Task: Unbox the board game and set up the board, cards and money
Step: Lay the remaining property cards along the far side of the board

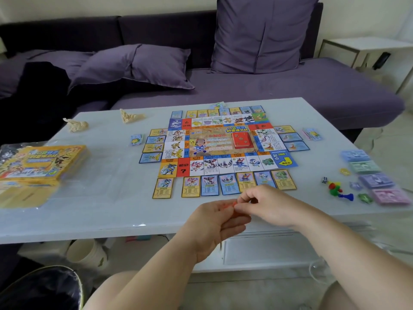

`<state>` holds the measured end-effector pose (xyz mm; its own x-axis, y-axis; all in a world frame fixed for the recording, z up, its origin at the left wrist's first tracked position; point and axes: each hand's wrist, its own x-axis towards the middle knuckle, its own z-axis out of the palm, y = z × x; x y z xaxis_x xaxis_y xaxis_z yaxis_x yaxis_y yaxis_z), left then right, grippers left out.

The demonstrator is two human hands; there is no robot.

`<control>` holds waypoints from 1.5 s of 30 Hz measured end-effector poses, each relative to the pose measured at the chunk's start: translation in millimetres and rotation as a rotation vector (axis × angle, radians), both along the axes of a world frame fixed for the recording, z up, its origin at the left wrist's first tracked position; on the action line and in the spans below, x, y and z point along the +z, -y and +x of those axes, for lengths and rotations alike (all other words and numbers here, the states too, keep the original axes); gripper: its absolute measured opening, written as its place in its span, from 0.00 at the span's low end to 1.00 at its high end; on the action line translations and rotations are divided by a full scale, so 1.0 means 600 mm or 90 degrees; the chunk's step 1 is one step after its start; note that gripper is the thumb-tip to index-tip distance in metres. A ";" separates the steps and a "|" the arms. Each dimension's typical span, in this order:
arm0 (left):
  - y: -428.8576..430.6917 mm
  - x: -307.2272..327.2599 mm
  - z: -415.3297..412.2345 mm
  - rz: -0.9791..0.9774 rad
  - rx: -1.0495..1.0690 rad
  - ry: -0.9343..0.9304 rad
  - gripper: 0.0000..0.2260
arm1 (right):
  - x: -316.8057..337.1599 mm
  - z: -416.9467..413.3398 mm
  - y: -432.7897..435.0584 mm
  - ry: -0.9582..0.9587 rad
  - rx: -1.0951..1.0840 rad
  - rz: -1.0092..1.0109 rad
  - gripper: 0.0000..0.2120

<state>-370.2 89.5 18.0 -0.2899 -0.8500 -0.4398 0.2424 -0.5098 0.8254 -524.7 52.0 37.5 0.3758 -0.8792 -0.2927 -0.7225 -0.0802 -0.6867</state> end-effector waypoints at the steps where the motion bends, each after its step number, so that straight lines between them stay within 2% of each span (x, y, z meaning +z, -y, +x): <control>1: -0.001 -0.001 -0.001 -0.018 -0.005 0.033 0.11 | 0.001 -0.001 0.000 -0.009 0.005 0.008 0.07; 4: 0.000 0.001 -0.005 -0.055 0.004 0.086 0.11 | -0.001 -0.004 0.003 0.024 -0.015 0.029 0.08; 8: 0.009 0.009 0.001 -0.026 0.092 0.026 0.09 | -0.002 -0.020 0.023 0.160 -0.177 -0.017 0.05; 10: 0.013 0.011 0.008 0.001 0.143 -0.031 0.08 | -0.005 -0.031 0.033 0.124 -0.206 -0.056 0.06; 12: 0.016 0.010 0.013 0.023 0.187 -0.063 0.07 | -0.012 -0.033 0.035 0.056 -0.171 -0.065 0.06; 20: 0.019 0.007 0.021 0.059 0.252 -0.050 0.05 | -0.039 -0.009 0.034 0.004 -0.157 -0.090 0.03; 24: 0.017 0.007 0.021 0.063 0.246 -0.025 0.05 | -0.045 0.001 0.031 -0.028 -0.134 -0.112 0.03; 27: 0.018 0.007 0.021 0.064 0.240 -0.018 0.05 | -0.045 -0.002 0.030 -0.057 -0.137 -0.135 0.10; 29: 0.020 0.007 0.019 0.062 0.232 -0.015 0.05 | -0.037 -0.006 0.028 -0.058 -0.142 -0.180 0.08; 32: 0.025 0.008 0.007 0.050 0.197 -0.007 0.05 | -0.020 -0.012 0.025 0.036 -0.165 -0.224 0.04; 37: 0.043 0.021 -0.031 0.034 0.135 -0.026 0.05 | -0.007 -0.015 0.012 0.131 -0.134 -0.177 0.02; 45: 0.122 0.040 -0.099 -0.003 0.049 -0.030 0.06 | 0.002 -0.083 0.067 0.246 -0.265 -0.120 0.05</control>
